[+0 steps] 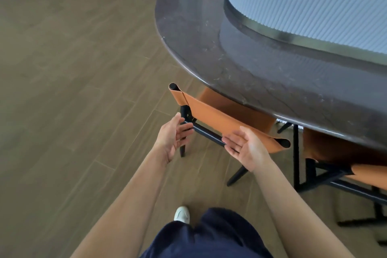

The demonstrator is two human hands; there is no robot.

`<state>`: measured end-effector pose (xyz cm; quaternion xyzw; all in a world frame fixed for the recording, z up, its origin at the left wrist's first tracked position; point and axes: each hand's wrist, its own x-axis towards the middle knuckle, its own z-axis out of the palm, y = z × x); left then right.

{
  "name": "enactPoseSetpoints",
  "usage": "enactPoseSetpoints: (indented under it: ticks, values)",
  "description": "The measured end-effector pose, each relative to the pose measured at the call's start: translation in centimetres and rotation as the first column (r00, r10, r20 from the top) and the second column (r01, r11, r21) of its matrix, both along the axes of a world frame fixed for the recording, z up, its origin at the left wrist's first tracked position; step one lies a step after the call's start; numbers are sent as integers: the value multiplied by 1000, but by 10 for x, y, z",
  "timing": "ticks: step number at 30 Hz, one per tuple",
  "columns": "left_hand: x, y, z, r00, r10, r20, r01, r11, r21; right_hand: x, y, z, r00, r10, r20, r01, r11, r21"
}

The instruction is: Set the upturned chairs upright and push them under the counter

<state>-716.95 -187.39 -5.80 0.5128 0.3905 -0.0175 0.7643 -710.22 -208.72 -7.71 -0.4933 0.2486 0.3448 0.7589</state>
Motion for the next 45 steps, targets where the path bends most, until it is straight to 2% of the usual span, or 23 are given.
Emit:
enactPoseSetpoints:
  ticks: [4, 11, 16, 22, 30, 34, 39, 45]
  values:
    - [33, 13, -1, 998, -47, -35, 44, 997, -67, 12, 3, 1, 974, -192, -117, 198, 979, 41]
    - [85, 8, -12, 994, -74, -77, 57, 977, -205, 36, 8, -7, 907, -362, -216, 383, 922, 60]
    - [119, 1, -19, 994, -27, -105, 3, 975, -223, 52, 5, -17, 902, -380, -205, 399, 915, 59]
    - [140, 6, -29, 984, 22, -179, -64, 970, -235, 58, 5, -30, 847, -434, -306, 461, 887, 18]
    - [159, 21, -40, 974, -59, -220, 9, 975, -223, 71, 6, -40, 828, -465, -312, 460, 883, -95]
    - [170, 29, -47, 951, -134, -279, 78, 976, -204, 77, 13, -39, 764, -566, -309, 556, 821, -128]
    - [181, 34, -58, 936, -150, -318, 83, 973, -214, 87, 19, -40, 644, -719, -261, 710, 689, -145]
    - [187, 25, -62, 955, -25, -297, -40, 976, -212, 86, 19, -43, 593, -783, -187, 767, 620, -163]
